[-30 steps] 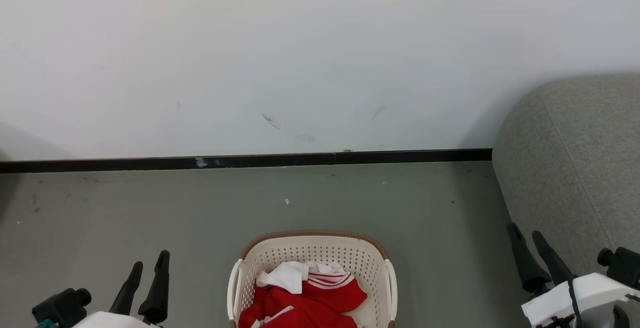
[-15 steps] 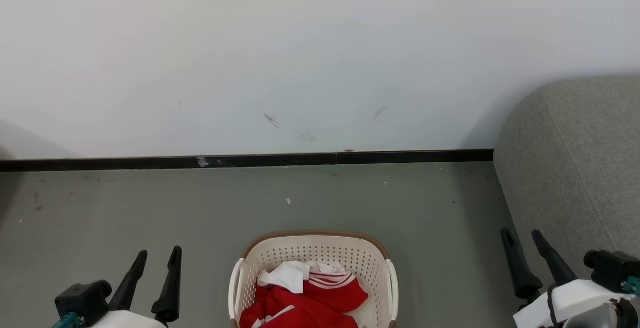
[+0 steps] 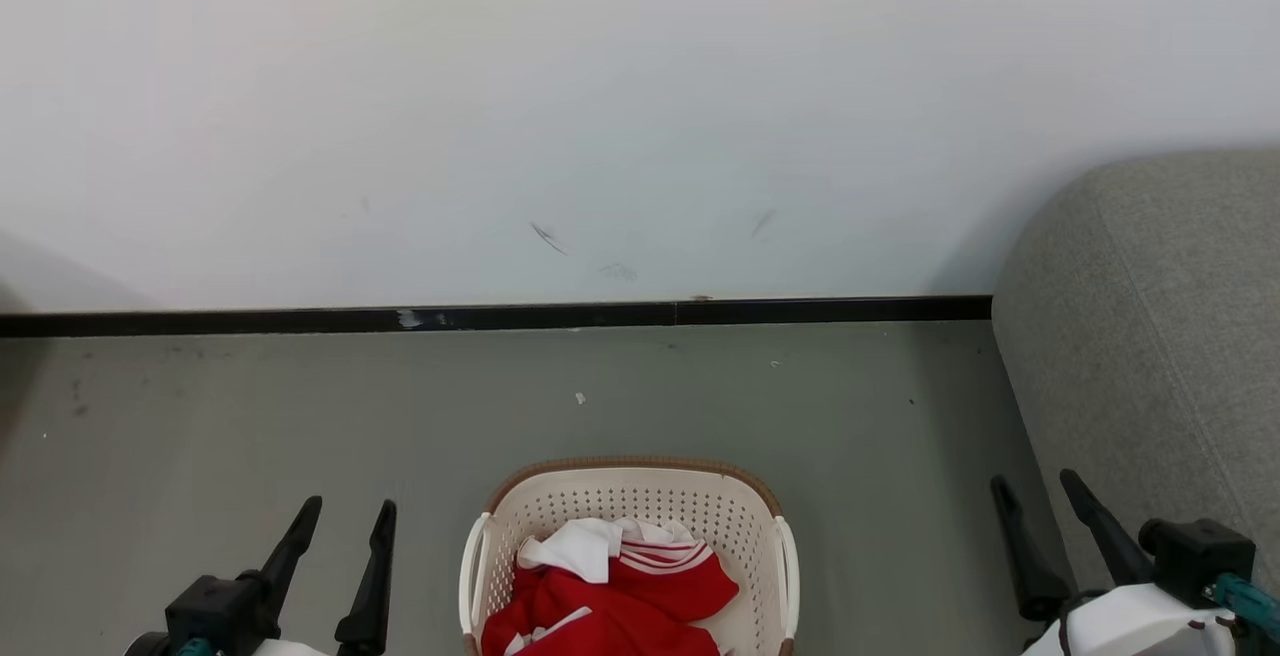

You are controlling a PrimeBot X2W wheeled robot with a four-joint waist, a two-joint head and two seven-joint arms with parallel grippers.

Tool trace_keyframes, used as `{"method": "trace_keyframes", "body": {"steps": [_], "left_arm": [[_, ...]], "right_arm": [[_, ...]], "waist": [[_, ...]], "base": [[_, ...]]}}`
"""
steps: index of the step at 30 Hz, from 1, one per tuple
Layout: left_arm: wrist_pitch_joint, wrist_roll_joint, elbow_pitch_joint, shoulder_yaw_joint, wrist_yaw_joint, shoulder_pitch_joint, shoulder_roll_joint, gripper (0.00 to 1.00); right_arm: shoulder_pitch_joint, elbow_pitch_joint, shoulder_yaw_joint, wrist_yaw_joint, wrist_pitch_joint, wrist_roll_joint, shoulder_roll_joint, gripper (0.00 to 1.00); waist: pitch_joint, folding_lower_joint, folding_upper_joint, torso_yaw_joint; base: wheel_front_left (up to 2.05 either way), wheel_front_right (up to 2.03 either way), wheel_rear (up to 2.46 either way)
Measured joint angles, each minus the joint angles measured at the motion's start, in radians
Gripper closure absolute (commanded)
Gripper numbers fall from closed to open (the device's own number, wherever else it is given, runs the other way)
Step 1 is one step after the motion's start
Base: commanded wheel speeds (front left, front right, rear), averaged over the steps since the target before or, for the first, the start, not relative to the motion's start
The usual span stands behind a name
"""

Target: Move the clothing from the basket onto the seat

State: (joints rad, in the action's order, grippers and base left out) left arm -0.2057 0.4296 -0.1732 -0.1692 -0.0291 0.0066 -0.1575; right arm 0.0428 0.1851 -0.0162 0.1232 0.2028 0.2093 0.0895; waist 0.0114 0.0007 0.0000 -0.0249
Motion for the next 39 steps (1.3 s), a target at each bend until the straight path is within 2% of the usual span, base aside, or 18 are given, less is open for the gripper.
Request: {"method": "trace_keyframes", "body": {"steps": [12, 25, 39], "left_arm": [[-0.044, -0.183, 0.01, -0.05, -0.007, 0.007, -0.001, 0.0], [-0.044, -0.189, -0.005, -0.081, -0.037, -0.001, 0.015, 0.0], [-0.044, -0.203, -0.002, -0.099, -0.054, -0.097, 0.024, 0.0]], "right_arm": [[0.037, -0.008, -0.01, 0.0, 0.045, -0.207, -0.011, 0.0], [0.039, -0.026, -0.032, 0.0, 0.045, -0.211, -0.022, 0.0], [0.002, -0.057, -0.025, 0.0, 0.045, -0.211, -0.03, 0.0]], "waist": [[-0.026, -0.0001, 0.0001, 0.005], [-0.089, -0.0002, 0.0, 0.019], [-0.201, -0.0002, 0.0, 0.038]], "base": [[0.0, 0.0, 0.0], [0.0, 0.0, 0.0], [0.0, 0.0, 0.0]]}}
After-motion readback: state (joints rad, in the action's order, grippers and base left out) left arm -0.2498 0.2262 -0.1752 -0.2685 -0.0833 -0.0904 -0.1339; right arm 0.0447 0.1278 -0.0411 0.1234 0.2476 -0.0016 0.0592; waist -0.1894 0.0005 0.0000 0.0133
